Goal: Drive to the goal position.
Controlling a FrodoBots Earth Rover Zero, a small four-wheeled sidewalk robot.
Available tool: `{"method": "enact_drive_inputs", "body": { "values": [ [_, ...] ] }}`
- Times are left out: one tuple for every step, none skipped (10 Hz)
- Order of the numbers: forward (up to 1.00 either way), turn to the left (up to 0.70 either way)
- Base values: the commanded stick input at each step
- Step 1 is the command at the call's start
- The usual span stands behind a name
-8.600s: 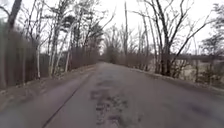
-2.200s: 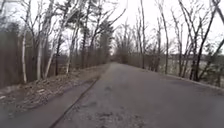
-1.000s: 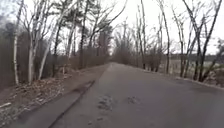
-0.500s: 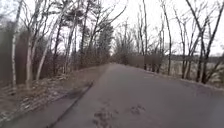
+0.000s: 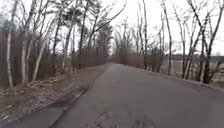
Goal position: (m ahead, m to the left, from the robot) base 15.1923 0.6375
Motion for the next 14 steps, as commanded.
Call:
{"method": "enact_drive_inputs", "body": {
  "values": [
    [0.70,0.00],
    [0.70,0.00],
    [0.70,0.00],
    [0.70,-0.35],
    [0.70,-0.35],
    [0.70,-0.35],
    [0.70,0.00],
    [0.70,0.00],
    [0.70,0.00],
    [0.70,0.00],
    [0.70,0.00],
    [0.70,0.00],
    [0.70,0.00],
    [0.70,-0.10]
  ]
}}
